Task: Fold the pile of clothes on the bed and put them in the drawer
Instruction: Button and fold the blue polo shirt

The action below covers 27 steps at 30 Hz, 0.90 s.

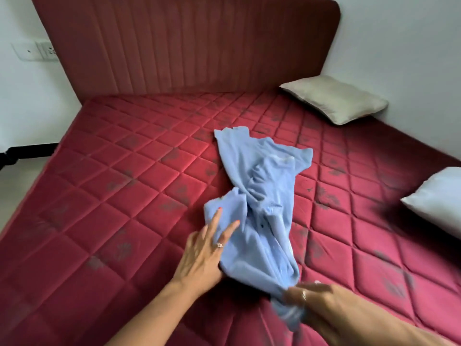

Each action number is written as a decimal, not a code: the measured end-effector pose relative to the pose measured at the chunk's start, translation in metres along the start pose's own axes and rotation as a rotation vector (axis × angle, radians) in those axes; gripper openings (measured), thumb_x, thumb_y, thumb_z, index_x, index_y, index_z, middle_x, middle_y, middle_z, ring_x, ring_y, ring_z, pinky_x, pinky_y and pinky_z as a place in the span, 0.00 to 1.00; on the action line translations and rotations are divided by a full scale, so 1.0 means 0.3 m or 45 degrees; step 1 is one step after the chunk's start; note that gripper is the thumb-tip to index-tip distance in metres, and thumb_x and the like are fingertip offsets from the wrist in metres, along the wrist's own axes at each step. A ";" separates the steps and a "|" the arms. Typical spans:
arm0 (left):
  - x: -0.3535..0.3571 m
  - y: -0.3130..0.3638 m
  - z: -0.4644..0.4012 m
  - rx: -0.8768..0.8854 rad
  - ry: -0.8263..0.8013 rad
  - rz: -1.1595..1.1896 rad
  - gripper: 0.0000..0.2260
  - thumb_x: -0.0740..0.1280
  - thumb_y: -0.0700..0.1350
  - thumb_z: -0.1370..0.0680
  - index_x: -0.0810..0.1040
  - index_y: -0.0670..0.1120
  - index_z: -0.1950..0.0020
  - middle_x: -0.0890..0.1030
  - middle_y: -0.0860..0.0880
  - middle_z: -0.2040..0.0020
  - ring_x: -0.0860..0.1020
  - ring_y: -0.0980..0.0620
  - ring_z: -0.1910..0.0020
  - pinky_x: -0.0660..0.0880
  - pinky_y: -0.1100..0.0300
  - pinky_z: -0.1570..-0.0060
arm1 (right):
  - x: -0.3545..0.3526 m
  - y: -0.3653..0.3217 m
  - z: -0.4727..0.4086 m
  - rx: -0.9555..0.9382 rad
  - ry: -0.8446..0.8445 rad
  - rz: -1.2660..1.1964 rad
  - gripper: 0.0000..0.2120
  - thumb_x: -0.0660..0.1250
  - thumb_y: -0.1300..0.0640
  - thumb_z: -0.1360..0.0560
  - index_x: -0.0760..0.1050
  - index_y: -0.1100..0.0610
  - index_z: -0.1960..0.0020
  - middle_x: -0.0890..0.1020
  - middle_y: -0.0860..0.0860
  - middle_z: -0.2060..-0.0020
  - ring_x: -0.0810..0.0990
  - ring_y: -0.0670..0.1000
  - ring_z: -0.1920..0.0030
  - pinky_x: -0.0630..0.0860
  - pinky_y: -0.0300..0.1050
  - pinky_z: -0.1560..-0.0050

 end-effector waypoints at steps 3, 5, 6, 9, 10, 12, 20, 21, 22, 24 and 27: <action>-0.086 0.092 0.040 0.016 -0.233 -0.066 0.32 0.61 0.46 0.23 0.49 0.67 0.28 0.70 0.48 0.29 0.81 0.46 0.45 0.80 0.51 0.58 | -0.056 -0.157 0.218 -0.272 -0.054 0.165 0.15 0.65 0.45 0.22 0.81 0.54 0.46 0.83 0.54 0.49 0.80 0.48 0.47 0.75 0.53 0.37; -0.187 0.162 0.057 -0.040 -0.377 -0.210 0.19 0.53 0.50 0.19 0.57 0.63 0.29 0.76 0.49 0.37 0.79 0.45 0.42 0.78 0.51 0.50 | -0.173 -0.268 0.307 -0.368 0.080 0.287 0.15 0.53 0.39 0.20 0.72 0.41 0.38 0.82 0.44 0.49 0.81 0.42 0.49 0.78 0.40 0.46; -0.251 0.193 0.056 -0.059 -0.408 -0.308 0.18 0.54 0.49 0.19 0.61 0.59 0.29 0.77 0.47 0.40 0.78 0.44 0.42 0.75 0.51 0.49 | -0.239 -0.299 0.349 -0.312 0.112 0.310 0.13 0.53 0.40 0.20 0.68 0.39 0.38 0.81 0.41 0.51 0.81 0.39 0.52 0.78 0.36 0.50; -0.504 0.286 0.030 -0.020 -0.346 -0.570 0.21 0.57 0.45 0.19 0.62 0.55 0.27 0.77 0.45 0.41 0.77 0.42 0.41 0.73 0.50 0.47 | -0.394 -0.375 0.456 -0.125 0.107 0.416 0.10 0.60 0.48 0.25 0.70 0.40 0.44 0.80 0.41 0.62 0.78 0.40 0.63 0.76 0.41 0.62; -0.604 0.317 0.024 -0.014 -0.303 -0.660 0.21 0.55 0.43 0.19 0.61 0.55 0.26 0.77 0.44 0.40 0.77 0.41 0.41 0.73 0.49 0.47 | -0.435 -0.380 0.494 -0.097 0.189 0.501 0.10 0.59 0.48 0.27 0.70 0.41 0.46 0.79 0.43 0.66 0.78 0.42 0.66 0.75 0.43 0.65; -0.801 0.351 -0.011 -0.036 -0.206 -0.732 0.22 0.55 0.41 0.19 0.64 0.55 0.27 0.77 0.42 0.41 0.77 0.39 0.42 0.73 0.48 0.48 | -0.522 -0.393 0.519 -0.038 0.316 0.584 0.11 0.57 0.47 0.29 0.68 0.41 0.47 0.80 0.47 0.68 0.78 0.46 0.68 0.75 0.46 0.65; -1.590 0.560 -0.014 -0.192 0.137 -0.846 0.11 0.60 0.41 0.22 0.76 0.51 0.43 0.77 0.39 0.42 0.77 0.36 0.42 0.71 0.49 0.50 | -0.884 -0.672 0.625 0.073 0.837 0.492 0.29 0.59 0.73 0.32 0.65 0.48 0.36 0.73 0.46 0.70 0.72 0.48 0.70 0.67 0.45 0.65; -1.660 0.581 0.002 -0.220 0.198 -0.793 0.10 0.61 0.40 0.23 0.77 0.49 0.45 0.77 0.38 0.43 0.77 0.36 0.44 0.72 0.48 0.49 | -0.926 -0.717 0.636 0.070 0.892 0.439 0.25 0.59 0.73 0.31 0.67 0.52 0.40 0.73 0.49 0.69 0.71 0.52 0.69 0.68 0.46 0.65; -1.715 0.600 0.015 -0.280 0.245 -0.705 0.09 0.62 0.38 0.25 0.77 0.46 0.47 0.78 0.36 0.44 0.77 0.35 0.45 0.74 0.48 0.50 | -0.962 -0.764 0.638 0.049 0.922 0.393 0.20 0.60 0.73 0.31 0.70 0.55 0.45 0.74 0.51 0.68 0.72 0.53 0.66 0.69 0.44 0.64; -1.805 0.648 0.046 -0.396 0.334 -0.457 0.07 0.64 0.34 0.26 0.78 0.40 0.50 0.79 0.34 0.47 0.78 0.36 0.48 0.74 0.50 0.52 | -1.017 -0.901 0.648 -0.051 0.952 0.310 0.09 0.59 0.73 0.30 0.74 0.64 0.55 0.74 0.52 0.65 0.71 0.51 0.61 0.67 0.37 0.64; -1.837 0.740 0.084 -0.460 0.362 0.046 0.08 0.65 0.36 0.24 0.77 0.37 0.46 0.79 0.36 0.48 0.79 0.42 0.49 0.72 0.54 0.57 | -1.053 -1.145 0.659 -0.155 0.955 0.198 0.06 0.58 0.69 0.26 0.73 0.65 0.59 0.70 0.51 0.68 0.68 0.50 0.65 0.63 0.34 0.69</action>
Point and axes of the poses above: each hand's wrist, its own z-axis away from the middle knuckle, its own x-axis out of the palm, y = z × x, the point moved 2 cm from there along -z, towards the middle knuckle
